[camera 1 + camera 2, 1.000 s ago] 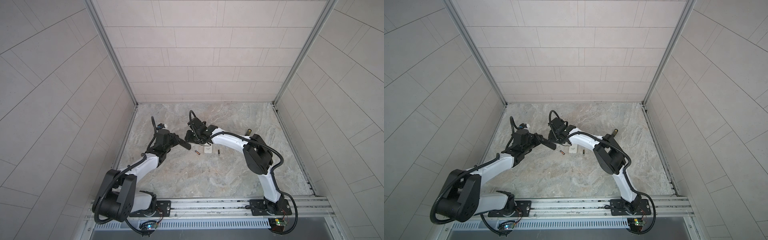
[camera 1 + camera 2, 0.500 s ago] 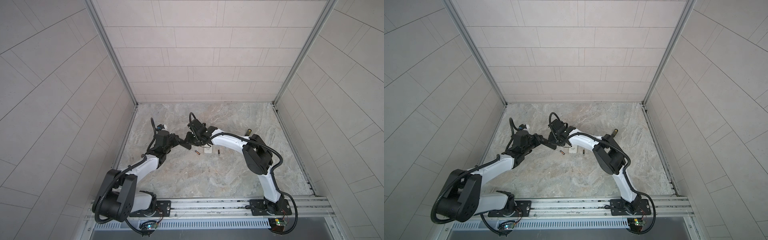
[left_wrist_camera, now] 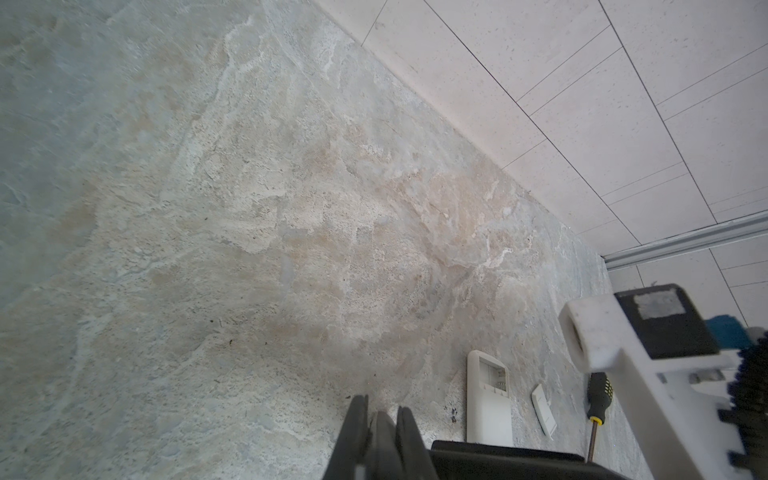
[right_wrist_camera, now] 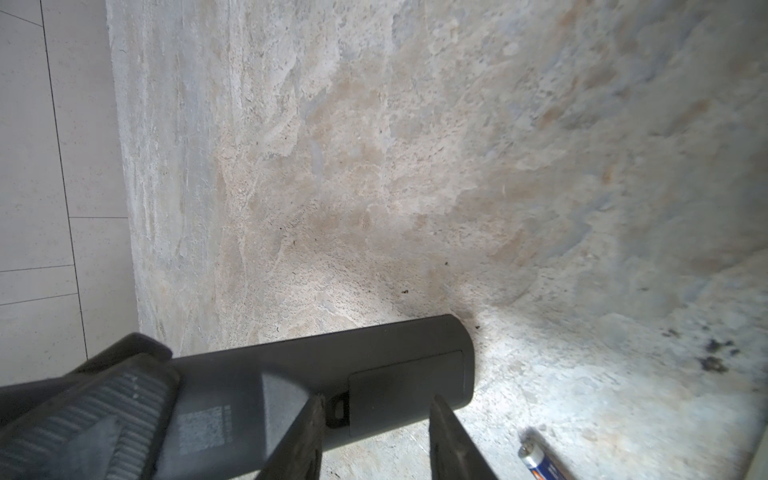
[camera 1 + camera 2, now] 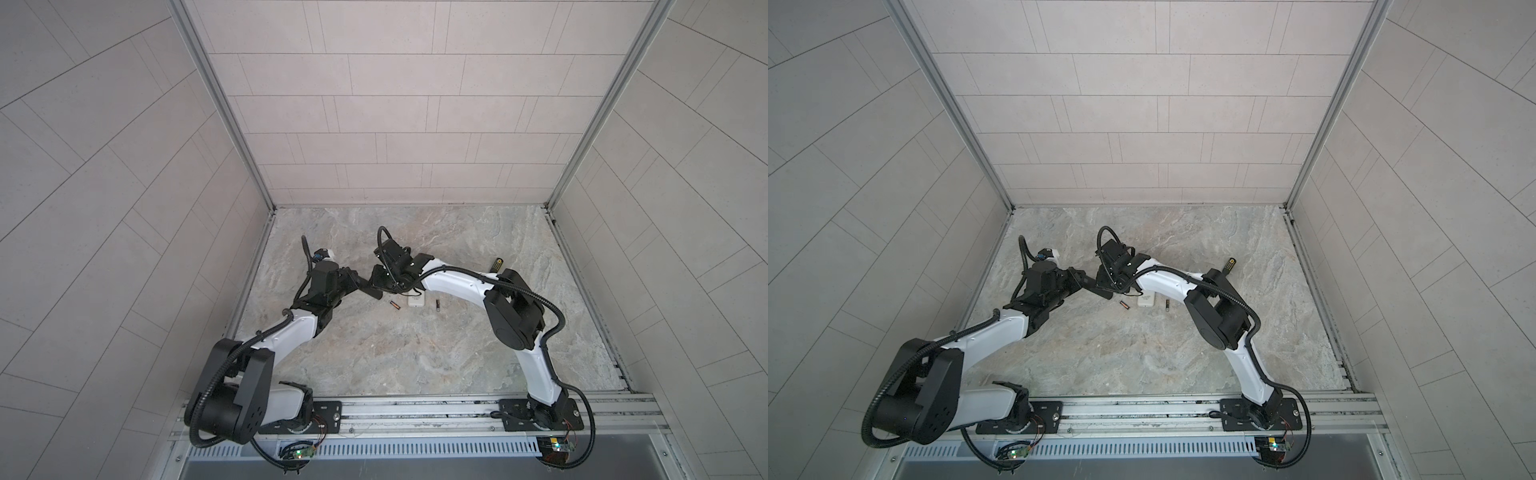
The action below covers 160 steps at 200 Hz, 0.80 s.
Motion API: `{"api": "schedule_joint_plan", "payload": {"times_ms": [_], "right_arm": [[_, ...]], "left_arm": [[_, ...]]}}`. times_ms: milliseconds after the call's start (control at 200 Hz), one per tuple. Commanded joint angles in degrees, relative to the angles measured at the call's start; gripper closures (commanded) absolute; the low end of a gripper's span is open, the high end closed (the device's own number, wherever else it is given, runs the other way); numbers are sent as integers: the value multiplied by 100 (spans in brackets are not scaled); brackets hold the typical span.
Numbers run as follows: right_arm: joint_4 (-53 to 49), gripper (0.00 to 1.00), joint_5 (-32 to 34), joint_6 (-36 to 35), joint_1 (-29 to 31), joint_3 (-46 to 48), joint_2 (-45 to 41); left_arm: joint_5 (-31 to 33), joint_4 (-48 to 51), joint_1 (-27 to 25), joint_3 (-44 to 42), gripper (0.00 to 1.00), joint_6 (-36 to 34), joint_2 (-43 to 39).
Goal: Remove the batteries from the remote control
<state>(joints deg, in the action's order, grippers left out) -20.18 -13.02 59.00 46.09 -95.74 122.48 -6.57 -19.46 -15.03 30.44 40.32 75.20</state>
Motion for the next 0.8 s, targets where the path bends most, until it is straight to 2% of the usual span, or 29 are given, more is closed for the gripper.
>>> {"api": "schedule_joint_plan", "payload": {"times_ms": [0, 315, 620, 796], "right_arm": [[-22, 56, 72, 110, 21, 17, 143], [-74, 56, -37, 138, 23, -66, 277], [384, 56, -319, 131, 41, 19, 255], [-459, 56, -226, -97, 96, -523, 536]], "left_arm": [[99, 259, -3, -100, 100, -67, -24], [86, 281, -6, -86, 100, -63, -16], [21, 260, -6, -55, 100, -74, 53], [-53, 303, -15, 15, 100, -104, 83]]}}
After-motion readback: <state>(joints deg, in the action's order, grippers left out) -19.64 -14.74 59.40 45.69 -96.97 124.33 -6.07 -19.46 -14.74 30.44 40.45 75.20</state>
